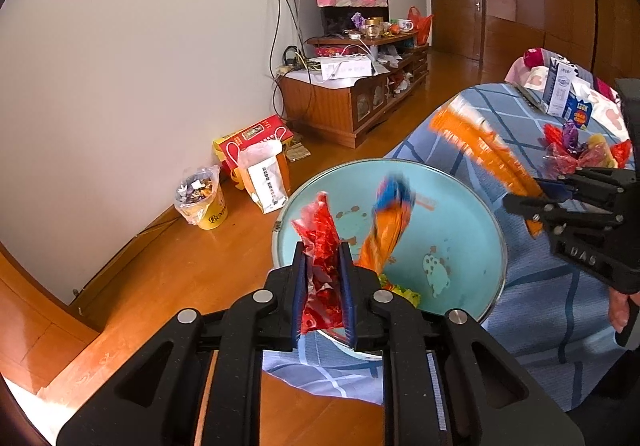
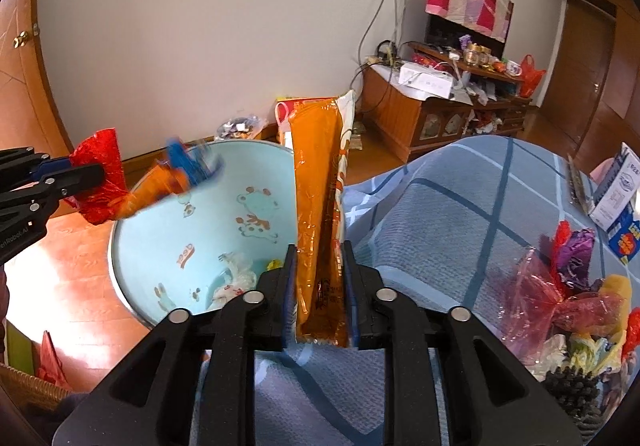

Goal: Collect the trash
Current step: 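Open both grippers above the bucket to drop the wrappers, then move the right gripper to the black mesh net and close on it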

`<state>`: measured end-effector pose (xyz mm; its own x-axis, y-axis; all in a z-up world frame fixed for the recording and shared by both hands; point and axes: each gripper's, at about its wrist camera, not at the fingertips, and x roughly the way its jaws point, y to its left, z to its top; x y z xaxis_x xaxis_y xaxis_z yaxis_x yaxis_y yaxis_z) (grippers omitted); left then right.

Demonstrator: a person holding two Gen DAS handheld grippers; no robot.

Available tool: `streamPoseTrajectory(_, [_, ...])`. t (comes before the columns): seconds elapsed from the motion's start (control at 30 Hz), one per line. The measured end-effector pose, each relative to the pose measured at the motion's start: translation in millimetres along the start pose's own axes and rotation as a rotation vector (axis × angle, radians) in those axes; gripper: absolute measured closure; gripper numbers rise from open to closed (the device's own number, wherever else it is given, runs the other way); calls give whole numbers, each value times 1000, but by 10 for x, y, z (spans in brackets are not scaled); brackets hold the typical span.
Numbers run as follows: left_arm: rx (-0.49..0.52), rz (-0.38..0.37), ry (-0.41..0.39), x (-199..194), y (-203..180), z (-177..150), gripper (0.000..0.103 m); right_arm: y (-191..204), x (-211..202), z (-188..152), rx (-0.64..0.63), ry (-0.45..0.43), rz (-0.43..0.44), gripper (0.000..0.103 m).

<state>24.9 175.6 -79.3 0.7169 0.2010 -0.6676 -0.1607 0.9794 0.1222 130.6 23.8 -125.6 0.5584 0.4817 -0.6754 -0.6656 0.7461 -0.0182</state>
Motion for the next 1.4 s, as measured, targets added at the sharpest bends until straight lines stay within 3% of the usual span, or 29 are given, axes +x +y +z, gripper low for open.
streamPoseTrajectory(0.07, [-3,-5,-4,-10,0,-5,74,2,1,-9,1,-3,8,73])
streamPoseTrajectory(0.2, [-4,-19,-9,-19,-26,-8,68,-12,8,-23,10,-6,17,55])
streamPoseTrajectory(0.27, [-7,-22,-8,-15,-45,-14,59,-22,-2,-32,13,-7,14,55])
streamPoseTrajectory(0.53, [34,-65,22,59,-276,-104,57,-159,-301,-150,43,-39,-18,46])
streamPoseTrajectory(0.7, [89,-101,25,90,-559,-136,55,-481,-691,-375,103,-64,-83,45])
streamPoseTrajectory(1.03, [195,-193,10,147,-1256,-98,52,-1423,-1476,-1175,324,-85,-288,41])
streamPoseTrajectory(1.3, [255,-304,-33,34,-1939,23,48,-1884,-1776,-1694,434,-63,-405,37])
streamPoseTrajectory(1.4, [264,-319,-39,21,-2120,50,45,-1997,-1804,-1787,462,-61,-405,36])
